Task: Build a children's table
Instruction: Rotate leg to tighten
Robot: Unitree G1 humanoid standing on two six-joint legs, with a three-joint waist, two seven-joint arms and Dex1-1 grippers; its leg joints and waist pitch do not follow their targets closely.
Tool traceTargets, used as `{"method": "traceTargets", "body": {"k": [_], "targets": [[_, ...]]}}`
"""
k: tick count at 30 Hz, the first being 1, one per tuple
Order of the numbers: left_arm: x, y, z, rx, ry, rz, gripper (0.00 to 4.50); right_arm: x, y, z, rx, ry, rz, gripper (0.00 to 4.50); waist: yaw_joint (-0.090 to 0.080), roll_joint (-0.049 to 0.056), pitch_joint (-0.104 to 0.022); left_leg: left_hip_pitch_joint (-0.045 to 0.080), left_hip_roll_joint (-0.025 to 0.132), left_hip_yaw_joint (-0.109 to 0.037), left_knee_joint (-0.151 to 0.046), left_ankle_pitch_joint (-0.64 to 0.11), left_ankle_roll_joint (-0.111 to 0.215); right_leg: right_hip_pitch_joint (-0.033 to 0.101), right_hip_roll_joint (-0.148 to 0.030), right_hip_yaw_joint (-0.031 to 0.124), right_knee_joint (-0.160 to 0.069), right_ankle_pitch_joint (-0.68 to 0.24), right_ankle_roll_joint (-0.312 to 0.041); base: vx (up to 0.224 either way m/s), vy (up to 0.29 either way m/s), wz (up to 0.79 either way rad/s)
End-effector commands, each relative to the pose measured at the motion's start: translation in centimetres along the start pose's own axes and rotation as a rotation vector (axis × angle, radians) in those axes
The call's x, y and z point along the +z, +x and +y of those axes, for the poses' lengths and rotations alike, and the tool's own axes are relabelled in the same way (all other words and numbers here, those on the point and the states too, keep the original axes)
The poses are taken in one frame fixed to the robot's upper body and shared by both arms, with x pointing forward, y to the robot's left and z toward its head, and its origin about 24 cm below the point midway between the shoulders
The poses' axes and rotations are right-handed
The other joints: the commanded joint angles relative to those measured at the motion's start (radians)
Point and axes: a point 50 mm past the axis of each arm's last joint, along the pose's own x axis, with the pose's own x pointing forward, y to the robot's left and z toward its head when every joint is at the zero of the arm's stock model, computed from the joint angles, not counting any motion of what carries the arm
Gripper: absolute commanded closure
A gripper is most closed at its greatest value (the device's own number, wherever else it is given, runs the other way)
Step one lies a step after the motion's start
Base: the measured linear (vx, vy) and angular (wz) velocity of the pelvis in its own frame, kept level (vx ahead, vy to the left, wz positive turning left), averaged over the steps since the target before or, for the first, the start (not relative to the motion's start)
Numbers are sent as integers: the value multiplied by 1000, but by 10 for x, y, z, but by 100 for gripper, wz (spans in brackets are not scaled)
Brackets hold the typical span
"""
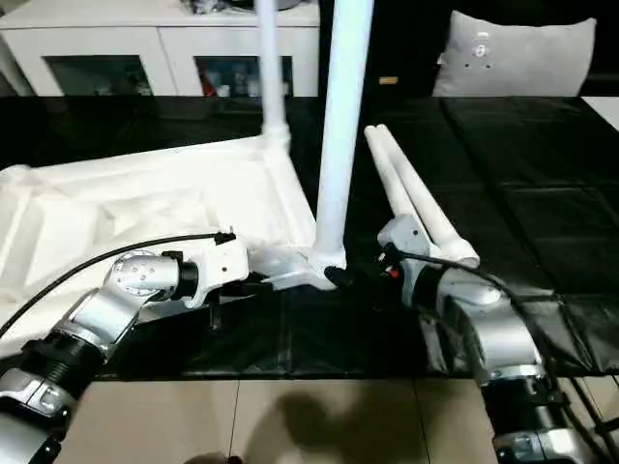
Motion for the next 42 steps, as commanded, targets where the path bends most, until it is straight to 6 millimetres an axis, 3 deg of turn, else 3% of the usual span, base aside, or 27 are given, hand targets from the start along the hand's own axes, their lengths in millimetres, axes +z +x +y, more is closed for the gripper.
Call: {"method": "traceTargets", "body": {"k": [1,6,10,11,14,17,19,26,30,33,34,35,37,39,40,42], "targets": [[-5,1,-11,-122,41,27,450,6,-1,5,115,-23,2,4,4,1,-64,11,55,-10,-48,-110,96,50,-56,37,-41,105,-292,0,0,0],[-4,-1,-15,-199,85,23,450,4,1,2,177,-39,51,41,9,-3,-63,11,55,-9,-46,-117,97,49,-59,38,-39,89,-300,0,0,0],[-2,-2,-17,-229,93,13,450,2,5,1,189,-40,71,82,15,-5,-61,12,56,-8,-48,-144,72,46,-61,41,-40,23,-294,0,0,0],[-1,-2,-17,-236,94,11,450,1,7,2,205,-36,76,82,17,-11,-60,14,56,-7,-49,-153,69,44,-61,41,-43,2,-291,0,0,0],[0,-2,-17,-240,95,10,450,1,9,3,220,-29,81,115,20,-8,-58,14,58,-8,-51,-169,57,43,-63,43,-44,-39,-281,0,0,0],[-1,-2,-18,-247,94,12,450,-3,10,6,258,-14,102,124,21,-11,-60,12,57,-9,-49,-154,58,44,-61,42,-40,-13,-280,0,0,0],[-2,-3,-18,-249,94,14,450,-5,10,7,271,-6,114,161,20,-11,-61,12,56,-8,-47,-146,62,43,-61,42,-39,-1,-282,0,0,0],[-4,-3,-20,-253,74,9,450,-7,12,9,288,26,106,181,22,-9,-63,11,55,-8,-44,-131,72,45,-61,41,-36,16,-286,0,0,0],[-2,0,-19,-160,-27,-2,450,-1,25,11,172,159,-1,182,17,-9,-60,11,56,-8,-48,-142,63,43,-59,41,-37,-9,-287,0,0,0],[0,3,-17,-108,-83,-9,450,0,32,12,115,192,-12,183,4,-10,-53,12,55,-10,-58,-202,25,41,-61,43,-48,-118,-267,0,0,0],[8,12,-13,3,-189,-28,450,0,48,13,-31,258,-20,183,-2,-10,-52,15,55,-10,-60,-229,7,40,-61,46,-50,-158,-258,0,0,0],[8,12,-13,3,-189,-28,450,0,48,13,-31,258,-20,183,-10,-11,-47,9,53,-13,-65,-236,-6,40,-61,46,-53,-190,-248,0,0,0],[10,15,-12,33,-216,-31,450,0,52,14,-73,275,-20,183,-12,-13,-51,14,50,-14,-64,-257,-16,40,-63,45,-61,-241,-222,0,0,0],[17,24,-9,133,-279,-39,450,-1,65,13,-195,321,-19,183,-19,-4,-51,14,52,-12,-63,-235,-24,35,-60,49,-56,-189,-229,0,0,0],[23,32,-7,216,-333,-45,450,-1,76,15,-284,362,-20,183,-25,-9,-52,14,48,-13,-63,-233,-26,36,-58,46,-59,-181,-230,0,0,0],[33,42,-7,276,-375,-78,450,-2,87,18,-332,367,-23,183,-31,-9,-51,13,47,-11,-61,-231,-25,34,-60,47,-63,-193,-230,0,0,0]]}}
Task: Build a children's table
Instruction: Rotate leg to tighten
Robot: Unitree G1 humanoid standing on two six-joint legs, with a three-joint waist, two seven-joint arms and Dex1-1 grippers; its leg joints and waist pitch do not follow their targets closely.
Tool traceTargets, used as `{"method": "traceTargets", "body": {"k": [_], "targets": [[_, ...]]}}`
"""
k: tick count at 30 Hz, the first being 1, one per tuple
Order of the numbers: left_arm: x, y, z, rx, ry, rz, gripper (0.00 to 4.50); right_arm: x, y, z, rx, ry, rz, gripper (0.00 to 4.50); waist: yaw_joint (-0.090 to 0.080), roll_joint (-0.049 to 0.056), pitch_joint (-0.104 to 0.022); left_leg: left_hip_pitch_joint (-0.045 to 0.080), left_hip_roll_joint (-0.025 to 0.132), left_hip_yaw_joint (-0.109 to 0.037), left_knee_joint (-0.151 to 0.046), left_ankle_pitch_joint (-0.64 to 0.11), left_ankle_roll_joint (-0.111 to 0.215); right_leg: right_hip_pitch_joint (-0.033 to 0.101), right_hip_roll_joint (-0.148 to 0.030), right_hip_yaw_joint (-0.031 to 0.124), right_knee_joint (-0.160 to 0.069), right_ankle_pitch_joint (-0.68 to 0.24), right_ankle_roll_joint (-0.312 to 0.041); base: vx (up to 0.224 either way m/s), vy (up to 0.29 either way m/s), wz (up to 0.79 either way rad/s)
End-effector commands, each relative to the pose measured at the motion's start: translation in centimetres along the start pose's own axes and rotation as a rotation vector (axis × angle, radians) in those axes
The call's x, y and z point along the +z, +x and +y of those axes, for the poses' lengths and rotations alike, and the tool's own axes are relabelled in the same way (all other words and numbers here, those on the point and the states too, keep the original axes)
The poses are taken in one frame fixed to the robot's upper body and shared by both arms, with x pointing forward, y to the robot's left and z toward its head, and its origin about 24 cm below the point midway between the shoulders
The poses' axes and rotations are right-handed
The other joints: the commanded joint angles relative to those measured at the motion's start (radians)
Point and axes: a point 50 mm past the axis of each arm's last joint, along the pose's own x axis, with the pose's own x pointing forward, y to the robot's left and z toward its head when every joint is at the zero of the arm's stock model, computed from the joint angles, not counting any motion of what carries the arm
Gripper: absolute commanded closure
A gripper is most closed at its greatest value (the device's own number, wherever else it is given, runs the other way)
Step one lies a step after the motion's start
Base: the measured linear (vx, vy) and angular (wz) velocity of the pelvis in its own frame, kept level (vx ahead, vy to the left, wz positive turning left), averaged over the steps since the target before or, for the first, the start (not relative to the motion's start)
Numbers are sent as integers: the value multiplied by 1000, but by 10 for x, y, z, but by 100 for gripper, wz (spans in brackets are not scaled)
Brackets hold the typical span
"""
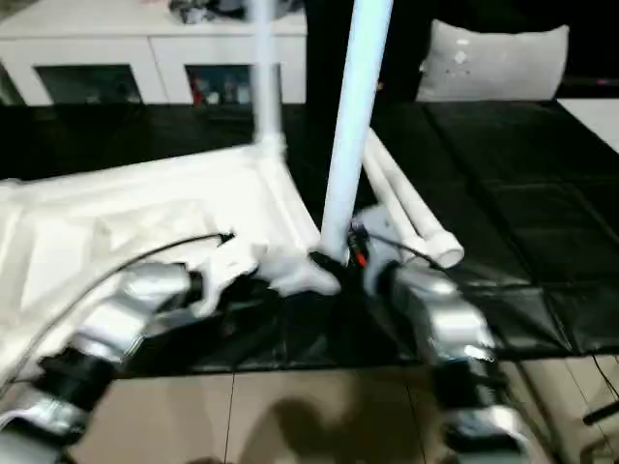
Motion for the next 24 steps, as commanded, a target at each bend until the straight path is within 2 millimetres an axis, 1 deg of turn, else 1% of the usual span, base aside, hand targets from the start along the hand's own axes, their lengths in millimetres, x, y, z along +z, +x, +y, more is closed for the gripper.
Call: {"method": "traceTargets", "body": {"k": [1,2,3,4,5,6,7,8,9,11,12,13,14,15,16,17,18,19,20,21,22,24], "targets": [[18,13,-10,50,-32,-84,450,-12,16,26,62,41,33,183,5,-9,-53,8,44,-15,-76,-221,-13,37,-59,42,-82,-201,-222,0,0,0],[21,15,-12,52,-33,-97,450,-13,16,29,69,32,37,183,6,-10,-54,4,43,-13,-74,-207,-1,39,-57,43,-82,-179,-216,0,0,0],[22,15,-13,50,-27,-100,450,-13,17,29,75,36,30,127,7,-13,-55,3,43,-13,-74,-197,6,40,-56,42,-81,-161,-213,0,0,0],[22,15,-14,43,-18,-97,450,-12,16,30,84,48,22,113,9,-11,-57,2,41,-12,-72,-174,22,41,-55,42,-80,-129,-212,0,0,0],[22,14,-15,39,-11,-87,450,-12,16,30,87,64,14,113,10,-10,-57,2,41,-12,-71,-158,34,42,-54,41,-78,-102,-214,0,0,0],[22,14,-15,39,-11,-87,450,-12,16,30,87,64,14,110,9,-9,-57,2,42,-12,-71,-155,38,42,-54,41,-77,-92,-216,0,0,0],[20,12,-13,46,14,-67,450,-10,13,28,94,68,-2,84,9,-9,-57,1,42,-12,-71,-151,43,42,-54,40,-76,-83,-218,0,0,0],[16,9,-10,49,53,-49,450,-8,9,26,120,55,-20,84,10,-8,-57,2,42,-13,-71,-152,47,42,-53,40,-77,-81,-217,0,0,0],[13,6,-7,50,77,-39,450,-7,6,23,139,35,-32,71,11,-8,-57,1,43,-13,-71,-157,48,43,-54,40,-77,-82,-216,0,0,0],[11,4,-6,53,82,-22,450,-7,3,21,153,10,-31,55,10,-8,-57,0,44,-13,-71,-155,51,44,-53,39,-75,-67,-219,0,0,0],[9,2,-6,48,95,-12,450,-8,1,20,167,-8,-30,55,10,-8,-57,1,44,-13,-71,-156,51,43,-54,39,-75,-68,-221,0,0,0],[7,1,-5,40,111,-2,450,-8,-2,18,184,-32,-28,35,12,-8,-58,2,44,-13,-70,-158,52,44,-54,38,-75,-72,-222,0,0,0],[4,-2,-3,22,136,9,450,-10,-6,15,219,-70,-15,26,13,-10,-56,1,43,-13,-70,-159,53,45,-55,38,-76,-78,-220,0,0,0],[3,-2,-3,18,141,11,450,-10,-8,15,227,-78,-12,20,14,-10,-57,0,43,-13,-70,-159,55,46,-55,38,-76,-81,-219,0,0,0],[1,-6,-2,-14,172,10,450,-11,-15,10,280,-140,14,17,14,-11,-56,0,43,-12,-69,-161,57,46,-55,38,-76,-82,-219,0,0,0],[1,-7,-1,-25,181,9,450,-11,-17,8,295,-158,22,10,16,-11,-57,1,44,-14,-69,-164,59,47,-56,37,-78,-89,-219,0,0,0],[0,-9,-1,-42,193,11,450,-11,-20,5,313,-181,35,10,14,-10,-56,-1,44,-12,-69,-165,60,46,-55,38,-76,-86,-221,0,0,0],[-2,-12,0,-66,209,16,450,-10,-24,-1,325,-200,44,4,15,-10,-56,1,46,-12,-69,-166,62,44,-55,38,-75,-82,-226,0,0,0],[-3,-15,0,-107,231,19,450,-6,-28,-7,340,-216,51,4,16,-7,-56,0,44,-13,-68,-164,62,45,-55,38,-74,-77,-231,0,0,0],[-3,-15,0,-107,231,19,450,-6,-28,-7,340,-216,51,4,17,-8,-57,1,45,-14,-69,-168,63,45,-55,37,-75,-80,-233,0,0,0],[-5,-19,0,-155,257,25,450,-2,-32,-14,357,-245,55,4,16,-9,-57,1,46,-14,-69,-170,64,45,-55,37,-73,-75,-239,0,0,0],[-7,-22,0,-192,280,30,450,1,-34,-18,369,-273,56,4,17,-7,-59,2,46,-12,-66,-162,68,45,-55,37,-70,-54,-250,0,0,0]]}}
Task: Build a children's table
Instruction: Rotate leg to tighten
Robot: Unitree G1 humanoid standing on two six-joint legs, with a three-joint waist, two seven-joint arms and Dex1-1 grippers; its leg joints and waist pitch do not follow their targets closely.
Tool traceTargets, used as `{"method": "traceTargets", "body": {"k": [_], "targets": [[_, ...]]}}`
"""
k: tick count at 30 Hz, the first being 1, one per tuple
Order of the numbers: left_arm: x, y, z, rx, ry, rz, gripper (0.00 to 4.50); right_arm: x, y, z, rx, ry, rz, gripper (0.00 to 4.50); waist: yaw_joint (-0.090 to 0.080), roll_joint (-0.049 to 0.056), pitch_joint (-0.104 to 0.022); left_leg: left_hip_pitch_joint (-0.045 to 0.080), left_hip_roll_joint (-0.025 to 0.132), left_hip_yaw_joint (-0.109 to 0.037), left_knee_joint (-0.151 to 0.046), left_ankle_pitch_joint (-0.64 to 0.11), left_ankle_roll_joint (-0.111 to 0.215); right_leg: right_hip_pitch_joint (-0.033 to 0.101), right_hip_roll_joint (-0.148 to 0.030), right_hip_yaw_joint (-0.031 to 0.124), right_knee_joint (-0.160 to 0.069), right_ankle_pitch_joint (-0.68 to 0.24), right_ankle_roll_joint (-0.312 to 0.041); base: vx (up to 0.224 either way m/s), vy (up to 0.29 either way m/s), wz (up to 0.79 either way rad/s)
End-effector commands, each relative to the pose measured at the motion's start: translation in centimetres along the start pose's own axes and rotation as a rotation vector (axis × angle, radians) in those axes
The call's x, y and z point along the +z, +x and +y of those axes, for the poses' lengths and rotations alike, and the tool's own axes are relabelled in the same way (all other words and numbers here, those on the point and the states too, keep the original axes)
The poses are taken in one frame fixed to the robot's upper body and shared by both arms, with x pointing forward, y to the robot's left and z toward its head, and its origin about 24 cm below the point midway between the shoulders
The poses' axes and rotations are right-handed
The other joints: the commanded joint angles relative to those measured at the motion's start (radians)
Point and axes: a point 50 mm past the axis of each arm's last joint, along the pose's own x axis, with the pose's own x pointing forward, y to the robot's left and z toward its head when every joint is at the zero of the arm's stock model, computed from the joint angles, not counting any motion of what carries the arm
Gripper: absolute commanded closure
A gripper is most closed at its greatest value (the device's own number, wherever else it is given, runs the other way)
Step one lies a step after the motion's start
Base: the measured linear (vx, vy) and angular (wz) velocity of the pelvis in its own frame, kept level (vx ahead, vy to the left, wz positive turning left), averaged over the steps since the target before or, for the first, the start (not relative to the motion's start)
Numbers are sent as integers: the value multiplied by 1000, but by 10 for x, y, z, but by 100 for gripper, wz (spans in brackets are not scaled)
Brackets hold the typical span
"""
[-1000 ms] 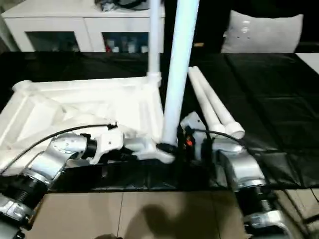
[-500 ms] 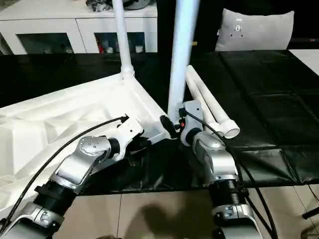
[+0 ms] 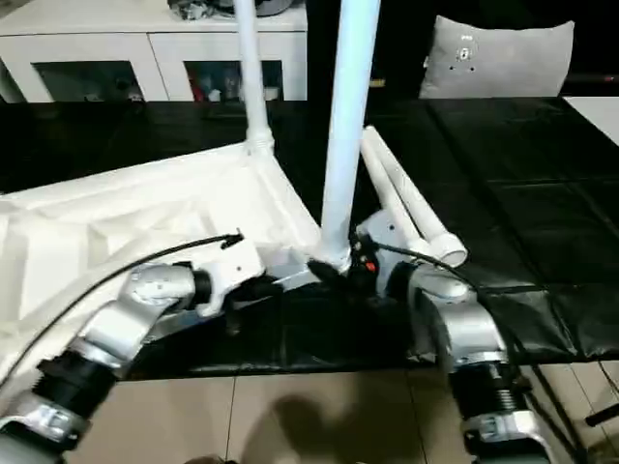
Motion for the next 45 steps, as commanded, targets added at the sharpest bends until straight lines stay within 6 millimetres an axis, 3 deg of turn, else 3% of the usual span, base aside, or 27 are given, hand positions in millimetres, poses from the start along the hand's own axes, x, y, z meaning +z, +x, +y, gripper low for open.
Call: {"method": "traceTargets", "body": {"k": [1,3,4,5,6,8,10,12,13,15,18,27,31,34,36,38,39,40,42,43,45], "targets": [[-3,-2,-4,-99,73,38,450,10,-4,-5,51,-75,2,4,7,-9,-61,6,47,-11,-59,-148,73,46,-56,40,-62,-28,-261,0,0,0],[-5,-4,-4,-121,91,48,450,11,-6,-7,73,-91,9,4,12,-9,-60,8,47,-9,-57,-140,79,45,-54,40,-60,-18,-271,0,0,0],[-6,-5,-5,-144,107,53,450,12,-10,-7,124,-98,14,4,17,-15,-60,7,47,-8,-56,-142,85,47,-55,40,-59,-23,-272,0,0,0],[-6,-7,-6,-166,117,48,450,13,-13,-5,168,-106,20,4,23,-11,-61,9,49,-8,-55,-139,88,46,-56,41,-57,-25,-271,0,0,0],[-6,-8,-7,-193,123,45,450,14,-15,-4,214,-114,30,4,23,-19,-60,9,49,-6,-55,-136,92,46,-55,40,-58,-22,-272,0,0,0],[-7,-12,-10,-255,146,41,450,14,-19,-3,296,-139,63,4,31,-18,-62,8,52,-7,-53,-120,103,46,-56,39,-52,-6,-278,0,0,0],[-9,-14,-11,-291,166,50,450,13,-21,0,352,-148,89,4,32,-24,-61,6,52,-6,-53,-119,108,45,-56,39,-51,-7,-281,0,0,0],[-10,-15,-12,-313,172,49,450,12,-21,2,394,-150,107,4,34,-22,-60,8,53,-6,-54,-131,103,42,-57,39,-52,-27,-281,0,0,0],[-10,-16,-13,-320,173,48,450,11,-21,2,409,-148,114,33,36,-23,-58,9,55,-7,-55,-143,98,42,-58,39,-53,-47,-281,0,0,0],[-10,-16,-13,-332,180,46,450,10,-22,3,429,-142,123,33,40,-25,-58,10,55,-7,-55,-153,89,41,-59,41,-55,-68,-277,0,0,0],[-11,-17,-14,-352,187,46,450,9,-20,3,445,-125,126,70,43,-26,-58,11,55,-7,-56,-155,77,40,-59,42,-55,-77,-272,0,0,0],[-13,-16,-15,-363,177,40,450,3,-22,8,489,-79,138,155,43,-25,-62,9,53,-7,-52,-134,81,43,-58,41,-50,-28,-280,0,0,0],[-11,-13,-17,-334,112,17,450,0,-19,16,479,1,81,171,46,-25,-62,11,53,-6,-53,-137,82,42,-57,40,-50,-36,-283,0,0,0],[-3,-6,-17,-249,3,-14,450,-6,-6,24,363,90,55,184,44,-24,-58,11,56,-8,-59,-149,70,41,-57,41,-53,-62,-276,0,0,0],[0,-4,-16,-207,-30,-11,450,-9,2,25,286,94,61,185,34,-23,-49,10,52,-9,-66,-197,43,37,-58,42,-63,-152,-262,0,0,0],[6,3,-12,-117,-83,-19,450,-10,16,23,153,142,45,186,22,-21,-45,16,51,-13,-73,-283,0,36,-63,45,-78,-307,-217,0,0,0],[6,3,-12,-117,-83,-19,450,-10,16,23,153,142,45,187,15,-21,-43,15,51,-13,-76,-291,-10,33,-60,46,-79,-319,-210,0,0,0],[11,12,-8,-14,-144,-20,450,-9,29,23,21,196,36,187,11,-17,-42,14,48,-20,-78,-308,-20,36,-63,43,-83,-355,-193,0,0,0],[17,20,-5,86,-205,-13,450,-9,40,23,-107,263,35,187,-4,-18,-40,13,46,-20,-82,-320,-43,31,-58,43,-85,-374,-178,0,0,0],[19,22,-4,103,-215,-15,450,-9,42,22,-131,271,35,187,-8,-21,-43,19,44,-22,-78,-329,-46,29,-61,42,-91,-396,-169,0,0,0],[25,29,-2,171,-250,-22,450,-8,50,22,-212,304,29,188,-14,-16,-42,18,45,-18,-78,-327,-38,25,-57,46,-93,-361,-172,0,0,0]]}}
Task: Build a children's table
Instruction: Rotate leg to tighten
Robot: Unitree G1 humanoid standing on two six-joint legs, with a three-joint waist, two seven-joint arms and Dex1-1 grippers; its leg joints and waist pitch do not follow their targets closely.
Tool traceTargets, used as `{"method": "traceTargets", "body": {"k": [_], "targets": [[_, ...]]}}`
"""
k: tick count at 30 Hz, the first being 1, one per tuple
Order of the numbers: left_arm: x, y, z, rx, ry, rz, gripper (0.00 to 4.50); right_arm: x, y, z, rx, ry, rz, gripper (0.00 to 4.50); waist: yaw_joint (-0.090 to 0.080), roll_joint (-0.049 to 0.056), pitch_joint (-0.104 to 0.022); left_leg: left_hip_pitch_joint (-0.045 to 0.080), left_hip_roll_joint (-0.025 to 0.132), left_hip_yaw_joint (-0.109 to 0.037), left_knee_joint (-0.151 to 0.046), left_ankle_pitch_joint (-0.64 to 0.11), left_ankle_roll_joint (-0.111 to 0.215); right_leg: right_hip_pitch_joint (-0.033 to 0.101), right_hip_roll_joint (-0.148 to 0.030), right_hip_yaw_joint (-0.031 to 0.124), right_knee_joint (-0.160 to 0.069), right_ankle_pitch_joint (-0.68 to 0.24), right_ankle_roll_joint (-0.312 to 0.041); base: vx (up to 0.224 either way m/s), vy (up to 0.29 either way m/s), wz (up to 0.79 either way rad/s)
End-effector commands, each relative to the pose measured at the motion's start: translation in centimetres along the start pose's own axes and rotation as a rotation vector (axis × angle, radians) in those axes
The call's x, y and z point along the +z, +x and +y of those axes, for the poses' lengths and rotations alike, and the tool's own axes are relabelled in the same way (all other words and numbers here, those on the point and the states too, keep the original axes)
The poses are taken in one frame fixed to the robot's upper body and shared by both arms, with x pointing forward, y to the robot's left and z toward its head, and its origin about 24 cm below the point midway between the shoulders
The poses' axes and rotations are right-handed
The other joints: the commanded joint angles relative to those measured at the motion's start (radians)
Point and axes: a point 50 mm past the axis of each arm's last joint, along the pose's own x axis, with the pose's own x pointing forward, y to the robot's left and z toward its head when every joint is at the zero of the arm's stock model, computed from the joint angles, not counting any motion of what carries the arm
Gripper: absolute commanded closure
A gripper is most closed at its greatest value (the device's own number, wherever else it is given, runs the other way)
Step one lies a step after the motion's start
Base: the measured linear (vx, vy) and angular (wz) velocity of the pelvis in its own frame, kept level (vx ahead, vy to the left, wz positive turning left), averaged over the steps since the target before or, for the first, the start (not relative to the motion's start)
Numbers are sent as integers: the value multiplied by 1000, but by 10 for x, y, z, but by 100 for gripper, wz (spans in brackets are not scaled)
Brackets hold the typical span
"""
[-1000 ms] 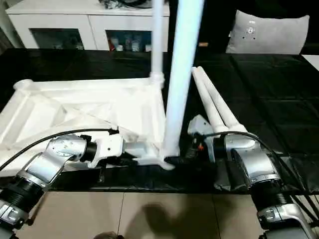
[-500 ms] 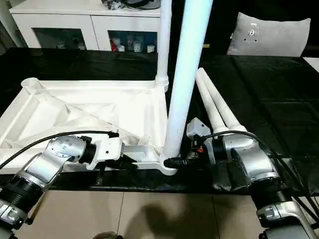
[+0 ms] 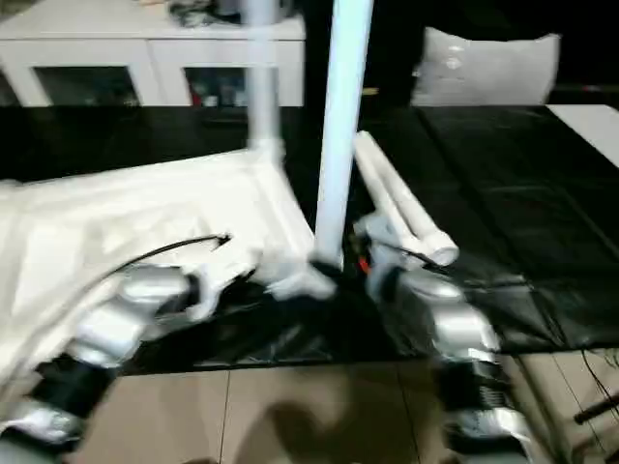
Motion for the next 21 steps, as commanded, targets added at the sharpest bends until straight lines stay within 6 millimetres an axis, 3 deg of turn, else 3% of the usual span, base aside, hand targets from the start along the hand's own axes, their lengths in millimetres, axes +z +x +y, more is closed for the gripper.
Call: {"method": "traceTargets", "body": {"k": [1,5,6,10,12,13,16,17,21], "targets": [[19,10,-2,72,-11,-55,450,-16,17,20,15,53,68,188,2,-1,-43,13,42,-20,-86,-332,-34,23,-55,41,-96,-352,-172,0,0,0],[26,17,-7,82,13,-75,450,-14,22,23,-27,0,56,188,7,-4,-47,4,41,-17,-83,-272,-4,29,-54,42,-94,-267,-171,0,0,0],[25,17,-9,71,34,-68,450,-13,22,24,-20,2,38,132,9,-3,-48,4,41,-16,-82,-263,-1,29,-54,43,-91,-249,-174,0,0,0],[23,13,-8,69,48,-61,450,-9,18,23,-6,22,-1,97,11,-1,-53,1,43,-16,-79,-201,22,35,-53,42,-79,-138,-197,0,0,0],[16,6,-2,62,76,-45,450,-7,10,19,44,-41,-16,82,11,-6,-55,-2,41,-14,-76,-169,36,39,-52,40,-75,-84,-208,0,0,0],[13,3,-1,46,92,-40,450,-8,7,16,59,-60,-14,69,13,-3,-56,-1,42,-13,-74,-164,45,40,-53,40,-73,-67,-213,0,0,0],[7,-5,1,-20,145,-40,450,-7,-6,9,139,-120,-7,51,15,-5,-55,-5,40,-13,-72,-151,60,44,-54,39,-73,-59,-219,0,0,0],[7,-5,1,-20,145,-40,450,-7,-6,9,139,-120,-7,29,15,-5,-54,-4,41,-12,-71,-152,63,44,-54,38,-72,-61,-221,0,0,0],[-1,-16,0,-146,227,-26,450,-4,-25,-1,283,-217,38,12,17,-4,-55,-2,46,-12,-71,-157,69,43,-53,38,-71,-70,-231,0,0,0]]}}
